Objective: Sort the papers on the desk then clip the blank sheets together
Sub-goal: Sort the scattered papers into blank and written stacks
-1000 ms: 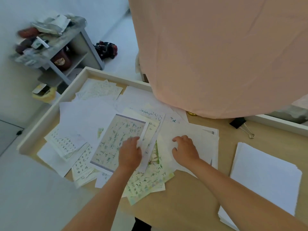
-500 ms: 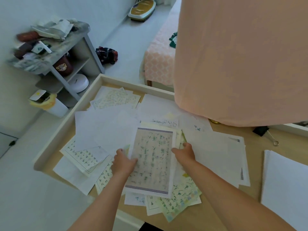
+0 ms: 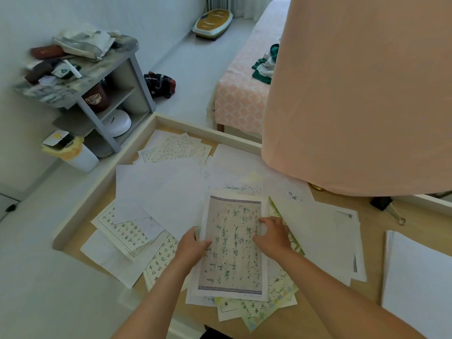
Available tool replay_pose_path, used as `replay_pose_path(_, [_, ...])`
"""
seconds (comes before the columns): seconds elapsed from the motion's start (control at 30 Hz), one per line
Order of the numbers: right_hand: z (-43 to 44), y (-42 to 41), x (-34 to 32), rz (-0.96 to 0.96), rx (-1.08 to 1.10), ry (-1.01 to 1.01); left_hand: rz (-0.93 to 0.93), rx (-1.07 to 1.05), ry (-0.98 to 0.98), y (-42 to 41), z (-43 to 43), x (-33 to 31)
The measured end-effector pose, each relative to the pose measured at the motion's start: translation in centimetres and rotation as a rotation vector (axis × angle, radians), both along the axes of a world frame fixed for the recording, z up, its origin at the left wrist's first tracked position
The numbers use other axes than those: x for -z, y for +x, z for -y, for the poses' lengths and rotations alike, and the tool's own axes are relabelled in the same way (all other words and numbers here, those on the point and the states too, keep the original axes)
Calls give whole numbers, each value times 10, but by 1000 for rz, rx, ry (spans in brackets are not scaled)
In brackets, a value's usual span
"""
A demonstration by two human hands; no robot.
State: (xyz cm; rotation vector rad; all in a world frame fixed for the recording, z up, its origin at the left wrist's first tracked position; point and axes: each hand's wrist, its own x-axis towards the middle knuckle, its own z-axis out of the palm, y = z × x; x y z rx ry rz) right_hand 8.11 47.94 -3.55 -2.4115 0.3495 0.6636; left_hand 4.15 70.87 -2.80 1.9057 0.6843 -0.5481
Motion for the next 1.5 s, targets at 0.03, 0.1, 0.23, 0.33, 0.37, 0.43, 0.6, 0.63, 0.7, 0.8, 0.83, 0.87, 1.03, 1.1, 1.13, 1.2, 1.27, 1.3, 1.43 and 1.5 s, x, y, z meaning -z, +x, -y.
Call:
replay_pose_path(0.03, [2, 0, -1, 15, 4, 63, 12, -43, -28, -1, 2, -2])
replay_pose_path(0.1, [7, 2, -3, 71, 87, 113, 40, -138, -115, -6, 3, -5])
replay_pose_path(0.23, [17, 6, -12, 17, 306, 279, 21, -200, -319, -26, -10, -2])
replay_pose_path(0.33, [19, 4, -16, -102, 298, 511, -26, -244, -349, -44, -13, 5])
replay_pose_path(0.37, [19, 2, -15, -116, 264, 530, -39, -273, -335, -48, -10, 7])
replay_pose_path(0.43, [19, -1, -14, -113, 218, 517, -87, -349, -287, -53, -4, 11])
replay_pose_path(0.6, [46, -4, -8, -16, 387, 293, -72, -595, -183, -55, 2, 17])
replay_pose_path(0.63, [56, -5, -6, -14, 406, 257, -65, -621, -155, -57, 3, 17])
replay_pose_path(0.7, [74, -8, 0, -19, 435, 218, -56, -575, -89, -59, 6, 11])
replay_pose_path(0.8, [89, -14, 3, -6, 476, 244, -106, -227, 70, -62, 10, -2])
replay_pose_path(0.83, [91, -17, 4, 5, 472, 272, -142, -91, 93, -60, 11, -9])
replay_pose_path(0.87, [93, -20, 4, 4, 458, 291, -192, 23, 97, -55, 11, -16])
replay_pose_path(1.03, [95, -31, 5, -80, 364, 280, -248, 384, 270, -20, 18, -31])
replay_pose_path(1.1, [95, -35, 2, -125, 301, 304, -171, 460, 265, -12, 26, -27])
replay_pose_path(1.13, [95, -36, 1, -150, 285, 322, -148, 471, 236, -8, 31, -27])
replay_pose_path(1.2, [99, -39, 0, -156, 292, 323, -103, 438, 161, -5, 34, -19])
replay_pose_path(1.27, [104, -40, -2, -112, 343, 305, -51, 326, 106, -9, 37, -16])
replay_pose_path(1.3, [107, -40, -3, -84, 375, 298, -45, 269, 70, -11, 38, -15])
replay_pose_path(1.43, [103, -44, -3, -30, 453, 272, -273, 117, -149, -21, 40, -8])
replay_pose_path(1.5, [89, -46, -3, -26, 412, 246, -320, 85, -226, -21, 44, -11])
